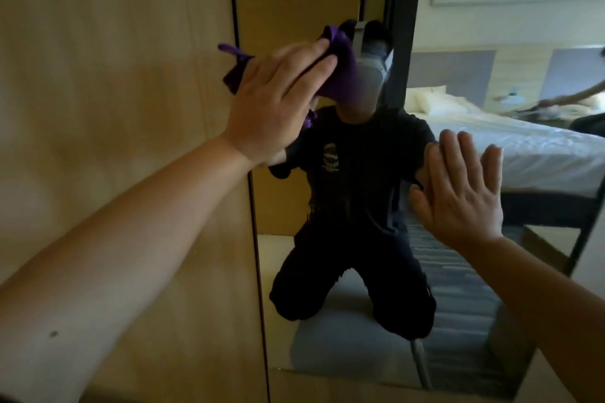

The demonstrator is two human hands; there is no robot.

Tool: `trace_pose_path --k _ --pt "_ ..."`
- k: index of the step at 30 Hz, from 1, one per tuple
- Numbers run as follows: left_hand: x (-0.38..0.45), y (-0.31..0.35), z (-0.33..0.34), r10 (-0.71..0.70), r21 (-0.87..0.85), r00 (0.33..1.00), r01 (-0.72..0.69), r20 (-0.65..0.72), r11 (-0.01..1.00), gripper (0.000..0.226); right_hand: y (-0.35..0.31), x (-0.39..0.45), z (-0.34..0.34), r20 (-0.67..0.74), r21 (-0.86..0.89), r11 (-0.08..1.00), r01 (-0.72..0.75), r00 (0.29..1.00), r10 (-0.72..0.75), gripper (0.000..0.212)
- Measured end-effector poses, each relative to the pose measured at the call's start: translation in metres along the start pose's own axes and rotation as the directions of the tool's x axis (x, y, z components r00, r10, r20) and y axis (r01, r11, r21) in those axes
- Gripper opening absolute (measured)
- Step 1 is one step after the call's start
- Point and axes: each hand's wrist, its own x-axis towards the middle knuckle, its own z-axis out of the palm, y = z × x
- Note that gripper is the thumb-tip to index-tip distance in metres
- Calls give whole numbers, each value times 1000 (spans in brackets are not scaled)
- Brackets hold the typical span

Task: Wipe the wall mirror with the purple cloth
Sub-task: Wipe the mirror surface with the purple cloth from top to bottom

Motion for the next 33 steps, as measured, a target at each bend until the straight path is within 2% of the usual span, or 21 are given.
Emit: trace_pose_path --k 5,9,13,18,21,26,29,33 --pt "-26 1 24 114 1 976 -116 184 993 41 0 -1 0 14 25 1000 -10 1000 9 72" --pt "-98 28 16 137 -20 968 -136 208 991 44 -2 -2 -1 50 32 999 -40 998 38 71" --pt "-188 74 7 94 -77 964 -77 248 994 40 -1 -3 2 32 26 998 -50 998 49 69" --pt "-280 132 -1 177 -98 898 -150 403 984 41 1 -2 2 29 45 998 -46 999 45 68" --pt "-311 157 -11 172 -108 849 -136 499 985 44 1 -3 -1 34 70 996 -50 998 48 69" --pt "-284 163 -25 69 -157 849 17 524 987 34 3 1 -6 58 73 997 -35 998 31 66" --pt "-248 157 -33 56 -218 846 72 530 973 32 9 0 -17 69 149 989 -20 998 10 60" --pt "-167 132 -27 -13 -228 931 103 364 968 29 31 0 -43 71 216 976 -31 997 16 63"
